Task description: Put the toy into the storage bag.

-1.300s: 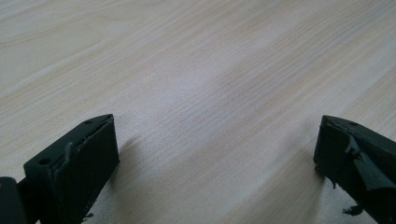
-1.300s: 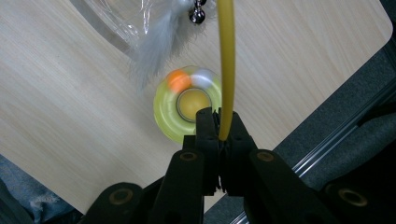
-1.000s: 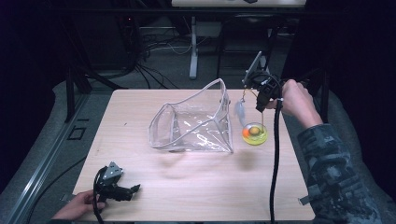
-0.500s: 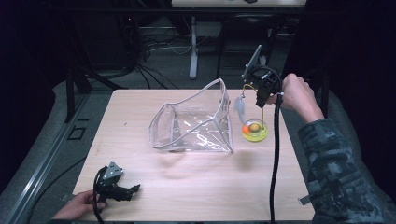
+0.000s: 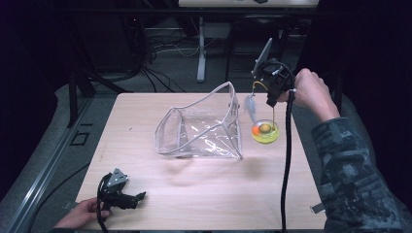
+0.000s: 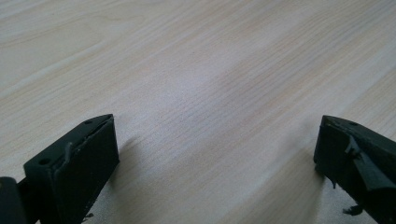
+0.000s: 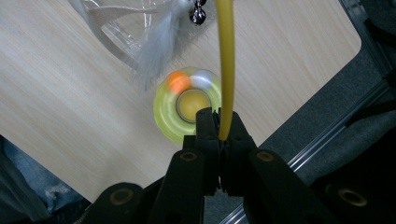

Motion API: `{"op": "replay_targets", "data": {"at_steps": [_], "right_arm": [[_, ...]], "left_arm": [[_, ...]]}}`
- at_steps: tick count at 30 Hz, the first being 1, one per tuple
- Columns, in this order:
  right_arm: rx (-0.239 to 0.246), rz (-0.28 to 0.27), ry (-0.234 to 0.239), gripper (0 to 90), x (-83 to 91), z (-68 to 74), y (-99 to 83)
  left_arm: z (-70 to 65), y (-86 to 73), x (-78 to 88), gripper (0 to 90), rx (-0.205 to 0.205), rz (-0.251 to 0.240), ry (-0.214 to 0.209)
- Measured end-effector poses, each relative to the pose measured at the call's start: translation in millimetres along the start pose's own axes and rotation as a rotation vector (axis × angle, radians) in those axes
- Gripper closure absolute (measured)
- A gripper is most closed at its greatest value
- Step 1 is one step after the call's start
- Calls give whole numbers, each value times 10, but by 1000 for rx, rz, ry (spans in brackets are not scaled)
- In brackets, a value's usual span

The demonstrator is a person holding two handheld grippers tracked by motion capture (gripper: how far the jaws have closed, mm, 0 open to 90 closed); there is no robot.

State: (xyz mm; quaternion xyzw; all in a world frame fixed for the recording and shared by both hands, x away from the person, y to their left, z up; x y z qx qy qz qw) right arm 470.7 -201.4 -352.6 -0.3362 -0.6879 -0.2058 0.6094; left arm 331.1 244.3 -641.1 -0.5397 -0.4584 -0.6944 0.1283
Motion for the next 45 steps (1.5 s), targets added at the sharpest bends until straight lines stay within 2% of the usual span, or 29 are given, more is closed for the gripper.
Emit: {"op": "replay_targets", "data": {"at_steps": [10,19,27,28,45], "right_arm": [[0,-3,3,879,109,0,46],[7,5,-27,879,251,-33,54],[12,-16,-28,879,399,-10,86],[18,-3,-31,879,426,-9,86],[42,-6,-61,878,657,43,171]], "left_arm": [[0,0,0,0,0,0,0],[1,0,0,0,-2,0,1],[0,0,0,0,0,0,0],[0,0,0,0,0,0,0],[0,0,0,0,0,0,0]]}}
Point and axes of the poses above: each handheld gripper's, and its own axes: x roughly backward along the jaws, y roughly out of its top, z roughly to its left, the point moved 7 cm from there along -x, roughly forward along the jaws, and after that the axes turned 15 degrees about z, right-handed, at the moved point
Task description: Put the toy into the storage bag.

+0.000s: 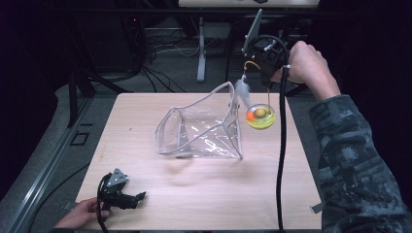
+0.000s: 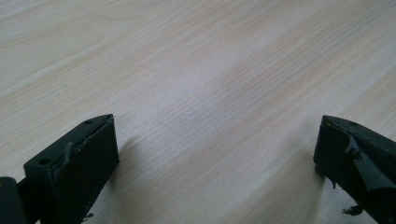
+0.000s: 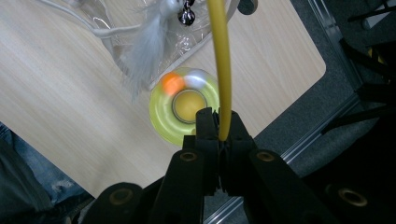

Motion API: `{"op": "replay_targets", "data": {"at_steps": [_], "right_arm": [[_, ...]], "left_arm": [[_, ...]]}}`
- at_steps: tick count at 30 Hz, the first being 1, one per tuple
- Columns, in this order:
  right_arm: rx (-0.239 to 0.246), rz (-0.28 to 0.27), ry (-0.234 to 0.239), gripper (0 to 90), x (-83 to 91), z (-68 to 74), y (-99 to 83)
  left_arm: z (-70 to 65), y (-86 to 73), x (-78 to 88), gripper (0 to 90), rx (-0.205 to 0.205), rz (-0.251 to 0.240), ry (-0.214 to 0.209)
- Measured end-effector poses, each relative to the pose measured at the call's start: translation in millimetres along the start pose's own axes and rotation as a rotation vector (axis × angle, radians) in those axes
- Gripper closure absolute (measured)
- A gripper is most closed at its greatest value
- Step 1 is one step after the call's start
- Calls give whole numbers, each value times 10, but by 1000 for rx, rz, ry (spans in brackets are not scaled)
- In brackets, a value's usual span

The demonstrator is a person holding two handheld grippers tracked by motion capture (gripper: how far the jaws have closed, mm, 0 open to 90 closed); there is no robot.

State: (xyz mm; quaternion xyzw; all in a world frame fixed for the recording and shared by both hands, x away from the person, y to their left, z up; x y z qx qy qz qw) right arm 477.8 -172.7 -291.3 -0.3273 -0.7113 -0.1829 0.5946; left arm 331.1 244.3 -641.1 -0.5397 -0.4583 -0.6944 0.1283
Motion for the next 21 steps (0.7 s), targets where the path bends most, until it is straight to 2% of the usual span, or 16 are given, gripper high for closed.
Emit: {"op": "replay_targets", "data": {"at_steps": [21], "right_arm": [[14,-12,-46,879,266,43,109]], "left_arm": [[2,0,0,0,-2,0,1]]}}
Point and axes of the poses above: each handheld gripper's, and its own axes: x roughly backward along the jaws, y roughly out of its top, z roughly to its left, the point moved 7 cm from there along -x, roughly forward along the jaws, and after that the axes turned 15 degrees about z, right-handed, at the moved point
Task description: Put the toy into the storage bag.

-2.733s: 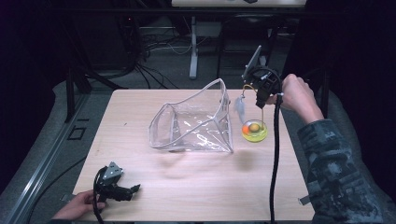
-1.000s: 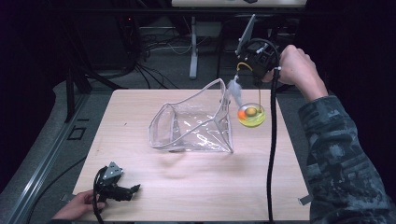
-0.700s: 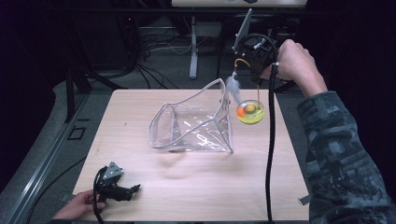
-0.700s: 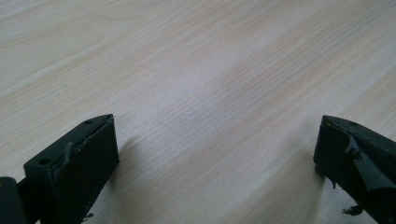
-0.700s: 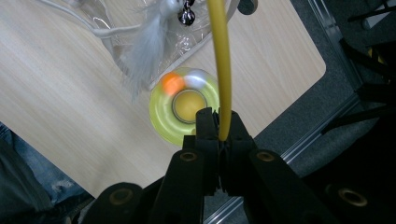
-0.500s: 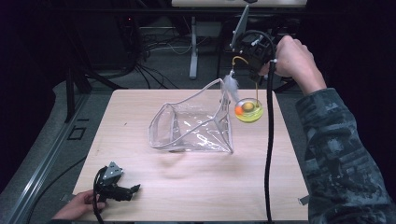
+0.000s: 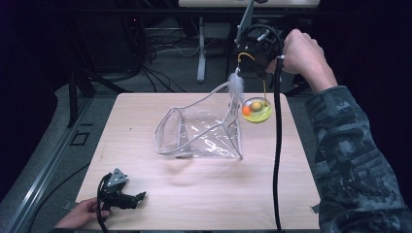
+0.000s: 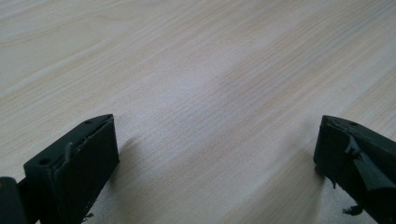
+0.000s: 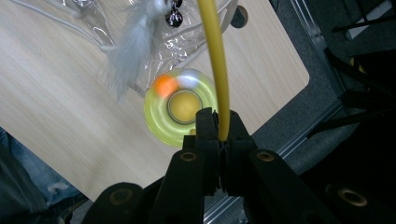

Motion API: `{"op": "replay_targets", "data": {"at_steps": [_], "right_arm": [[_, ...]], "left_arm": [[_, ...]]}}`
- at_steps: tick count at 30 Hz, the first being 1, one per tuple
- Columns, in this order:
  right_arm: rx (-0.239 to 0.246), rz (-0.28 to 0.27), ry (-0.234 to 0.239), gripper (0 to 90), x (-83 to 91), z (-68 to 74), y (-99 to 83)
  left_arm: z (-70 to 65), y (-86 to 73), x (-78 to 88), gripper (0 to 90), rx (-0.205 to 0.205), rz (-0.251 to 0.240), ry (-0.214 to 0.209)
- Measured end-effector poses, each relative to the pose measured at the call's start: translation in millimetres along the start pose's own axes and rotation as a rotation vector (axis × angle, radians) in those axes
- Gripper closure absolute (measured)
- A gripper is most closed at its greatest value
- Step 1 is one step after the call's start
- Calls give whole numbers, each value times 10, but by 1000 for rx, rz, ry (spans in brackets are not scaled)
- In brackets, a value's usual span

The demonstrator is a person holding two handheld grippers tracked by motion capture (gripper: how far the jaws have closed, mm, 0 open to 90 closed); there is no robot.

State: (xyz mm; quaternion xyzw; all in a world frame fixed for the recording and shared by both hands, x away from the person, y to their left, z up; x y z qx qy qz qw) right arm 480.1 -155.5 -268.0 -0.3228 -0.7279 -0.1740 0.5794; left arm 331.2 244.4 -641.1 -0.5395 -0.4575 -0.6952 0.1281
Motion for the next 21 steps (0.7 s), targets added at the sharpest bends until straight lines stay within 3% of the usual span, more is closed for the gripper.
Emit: {"op": "replay_targets", "data": {"at_steps": [21], "right_arm": [[22,-32,-60,879,402,55,130]], "left_arm": [[-2,0,-1,0,2,0,-1]]}}
Point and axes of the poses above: each handheld gripper's, and its own axes: x roughly backward along the jaws, y roughly out of its top, z roughly to its left, the point moved 7 cm from there along -x, roughly forward along the jaws, and after that the axes turned 15 degrees about z, right-handed, at the moved point
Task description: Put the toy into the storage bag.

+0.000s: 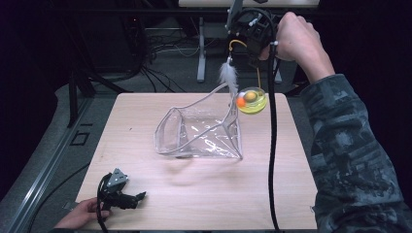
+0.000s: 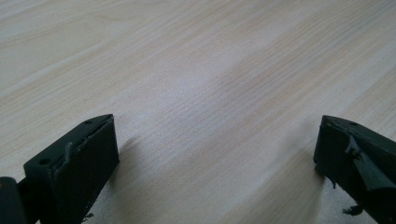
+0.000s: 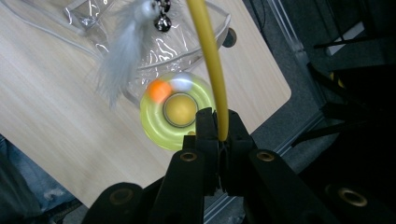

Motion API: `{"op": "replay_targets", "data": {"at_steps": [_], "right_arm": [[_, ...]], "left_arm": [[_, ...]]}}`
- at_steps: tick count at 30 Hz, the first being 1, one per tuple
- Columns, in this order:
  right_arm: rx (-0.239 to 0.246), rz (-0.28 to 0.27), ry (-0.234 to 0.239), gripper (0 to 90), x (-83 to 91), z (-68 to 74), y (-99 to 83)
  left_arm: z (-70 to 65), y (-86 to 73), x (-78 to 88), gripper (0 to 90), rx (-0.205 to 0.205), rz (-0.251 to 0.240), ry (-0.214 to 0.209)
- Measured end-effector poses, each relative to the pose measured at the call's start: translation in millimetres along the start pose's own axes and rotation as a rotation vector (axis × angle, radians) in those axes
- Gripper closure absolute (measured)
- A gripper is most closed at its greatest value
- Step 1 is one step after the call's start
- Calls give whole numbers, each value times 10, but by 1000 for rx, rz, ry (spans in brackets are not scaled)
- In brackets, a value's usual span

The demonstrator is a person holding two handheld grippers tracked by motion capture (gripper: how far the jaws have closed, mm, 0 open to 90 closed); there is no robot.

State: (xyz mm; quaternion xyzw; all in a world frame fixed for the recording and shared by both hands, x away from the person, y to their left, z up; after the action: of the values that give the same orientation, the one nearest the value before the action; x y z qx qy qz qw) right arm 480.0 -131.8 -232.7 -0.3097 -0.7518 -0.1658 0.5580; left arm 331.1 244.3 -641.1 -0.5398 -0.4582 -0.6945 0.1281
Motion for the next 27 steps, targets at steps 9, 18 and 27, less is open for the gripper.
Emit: {"op": "replay_targets", "data": {"at_steps": [9,18,27], "right_arm": [[24,-31,-3,879,128,76,154],[68,-44,-5,878,186,197,348],[92,-63,6,878,179,283,515]], "left_arm": [[0,0,0,0,0,0,0],[1,-1,0,0,-1,0,1],[1,0,0,0,0,0,1]]}}
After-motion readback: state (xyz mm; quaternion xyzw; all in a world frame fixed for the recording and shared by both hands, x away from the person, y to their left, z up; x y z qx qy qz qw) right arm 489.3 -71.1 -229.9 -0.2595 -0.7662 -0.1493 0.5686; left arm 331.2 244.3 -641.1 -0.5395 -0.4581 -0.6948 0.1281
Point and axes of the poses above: each handheld gripper's, and its own axes: x roughly backward along the jaws, y roughly out of its top, z roughly to its left, the point moved 7 cm from there along -x, roughly forward along the jaws, and after that the axes turned 15 degrees about z, right-handed, at the moved point
